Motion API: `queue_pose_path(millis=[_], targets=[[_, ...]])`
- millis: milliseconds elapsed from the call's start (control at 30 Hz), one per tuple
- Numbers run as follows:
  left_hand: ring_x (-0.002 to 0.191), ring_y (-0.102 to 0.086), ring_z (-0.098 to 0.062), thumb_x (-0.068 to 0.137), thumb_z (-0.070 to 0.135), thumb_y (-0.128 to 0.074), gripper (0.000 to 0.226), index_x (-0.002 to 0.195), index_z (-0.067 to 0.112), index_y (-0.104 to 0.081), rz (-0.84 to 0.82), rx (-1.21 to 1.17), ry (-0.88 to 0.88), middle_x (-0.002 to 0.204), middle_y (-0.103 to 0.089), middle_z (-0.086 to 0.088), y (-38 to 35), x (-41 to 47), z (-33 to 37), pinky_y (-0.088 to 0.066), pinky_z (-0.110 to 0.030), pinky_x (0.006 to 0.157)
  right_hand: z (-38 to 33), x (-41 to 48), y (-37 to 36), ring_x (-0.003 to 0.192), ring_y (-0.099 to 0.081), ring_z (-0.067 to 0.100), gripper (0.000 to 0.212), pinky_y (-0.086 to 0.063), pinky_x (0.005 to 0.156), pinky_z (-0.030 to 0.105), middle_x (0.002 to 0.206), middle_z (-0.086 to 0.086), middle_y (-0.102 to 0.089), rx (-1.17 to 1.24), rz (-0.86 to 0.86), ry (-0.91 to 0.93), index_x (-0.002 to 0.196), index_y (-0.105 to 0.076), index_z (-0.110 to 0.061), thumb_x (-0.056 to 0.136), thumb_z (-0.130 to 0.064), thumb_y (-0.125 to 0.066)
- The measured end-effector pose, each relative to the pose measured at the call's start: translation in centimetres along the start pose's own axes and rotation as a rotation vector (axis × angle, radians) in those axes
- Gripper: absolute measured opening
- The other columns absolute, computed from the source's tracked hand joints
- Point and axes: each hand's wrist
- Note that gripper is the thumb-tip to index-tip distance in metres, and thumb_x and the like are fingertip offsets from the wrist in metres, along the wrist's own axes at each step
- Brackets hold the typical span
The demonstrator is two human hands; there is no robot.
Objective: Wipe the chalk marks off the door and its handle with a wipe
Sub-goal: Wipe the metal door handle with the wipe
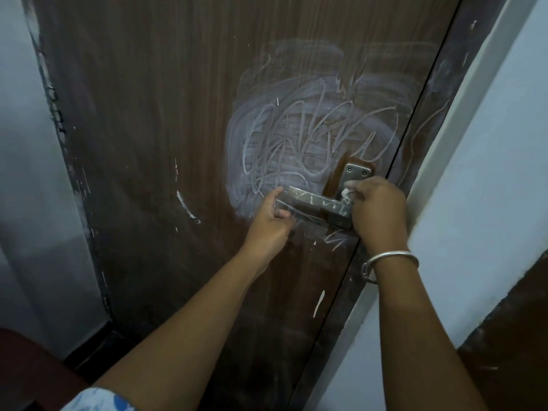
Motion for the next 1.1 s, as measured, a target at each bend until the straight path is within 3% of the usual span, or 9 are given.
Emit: queue_pose_path(millis=[100, 300, 500, 633, 733, 900, 1000, 1100], targets=[[0.054, -0.047, 0.003, 0.088, -0.002, -0.048, 0.064, 0.142, 0.029, -0.032, -0.013, -0.021, -0.004, 0.073, -0.046, 0.007, -0.4, -0.2, 0.1, -0.039, -0.01, 0.047, -0.1, -0.1, 0.1, 0.101, -0.06, 0.031, 0.031, -0.043, 0.091, 0.027, 0.112, 0.014, -0.066, -0.049, -0.066, 0.002, 0.106, -0.071, -0.009, 0.089, 0.004, -0.049], [0.053, -0.046, 0.0, 0.088, -0.003, -0.05, 0.071, 0.146, 0.028, -0.024, -0.013, -0.056, -0.018, 0.076, -0.05, 0.006, -1.2, -0.8, -0.7, -0.039, -0.016, 0.051, -0.1, 0.0, 1.1, 0.093, -0.064, 0.019, 0.03, -0.04, 0.082, 0.016, 0.1, 0.006, -0.071, -0.034, -0.128, -0.045, 0.096, -0.074, -0.015, 0.083, 0.006, -0.056], [0.047, -0.05, 0.006, 0.088, 0.0, -0.053, 0.071, 0.146, 0.028, -0.024, 0.004, -0.053, -0.028, 0.074, -0.052, 0.008, -1.1, -0.7, -0.7, -0.042, -0.012, 0.048, -0.5, 0.1, 0.5, 0.099, -0.06, 0.029, 0.036, -0.047, 0.088, 0.029, 0.11, 0.013, -0.065, -0.128, -0.117, 0.029, 0.103, -0.072, -0.009, 0.082, 0.012, -0.05], [0.054, -0.051, 0.002, 0.087, 0.002, -0.054, 0.07, 0.144, 0.031, -0.025, 0.018, -0.034, -0.019, 0.074, -0.053, 0.008, -1.0, -0.7, -1.0, -0.043, -0.018, 0.058, -0.3, -0.7, 1.3, 0.096, -0.063, 0.021, 0.032, -0.04, 0.084, 0.018, 0.103, 0.006, -0.07, -0.047, -0.113, -0.002, 0.096, -0.074, -0.014, 0.084, 0.006, -0.053], [0.058, -0.049, -0.003, 0.087, -0.002, -0.053, 0.069, 0.142, 0.031, -0.028, 0.032, -0.044, 0.002, 0.076, -0.052, 0.007, -0.8, -0.7, -1.2, -0.043, -0.021, 0.057, -0.3, -0.7, 1.8, 0.09, -0.065, 0.019, 0.029, -0.041, 0.079, 0.017, 0.095, 0.003, -0.072, -0.035, -0.112, -0.018, 0.089, -0.075, -0.019, 0.085, 0.003, -0.056], [0.061, -0.051, -0.001, 0.087, -0.001, -0.053, 0.065, 0.14, 0.029, -0.031, 0.033, -0.052, 0.013, 0.08, -0.051, 0.006, -1.0, -0.9, -1.4, -0.043, -0.013, 0.053, -1.0, -0.2, 1.2, 0.098, -0.063, 0.025, 0.035, -0.043, 0.087, 0.023, 0.104, 0.009, -0.071, -0.142, -0.161, -0.009, 0.102, -0.072, -0.015, 0.084, 0.007, -0.051], [0.06, -0.052, 0.004, 0.087, 0.0, -0.054, 0.065, 0.141, 0.028, -0.031, 0.038, -0.054, 0.024, 0.082, -0.051, 0.007, -1.0, -1.2, -1.7, -0.043, -0.007, 0.051, -0.9, -0.5, 2.0, 0.085, -0.063, 0.017, 0.029, -0.039, 0.077, 0.015, 0.096, 0.005, -0.072, -0.09, -0.164, -0.012, 0.093, -0.074, -0.018, 0.085, 0.003, -0.055], [0.067, -0.051, 0.0, 0.087, 0.001, -0.054, 0.065, 0.142, 0.029, -0.031, 0.041, -0.051, 0.032, 0.083, -0.052, 0.006, -0.8, -1.4, -1.8, -0.043, -0.007, 0.052, -0.9, -0.8, 2.4, 0.083, -0.064, 0.019, 0.027, -0.041, 0.073, 0.017, 0.09, 0.005, -0.073, -0.084, -0.148, -0.002, 0.086, -0.074, -0.019, 0.081, 0.003, -0.059]])
Point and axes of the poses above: each hand's wrist, its own x-axis towards the middle knuckle, its own y-axis out of the back of the hand, z = x × y
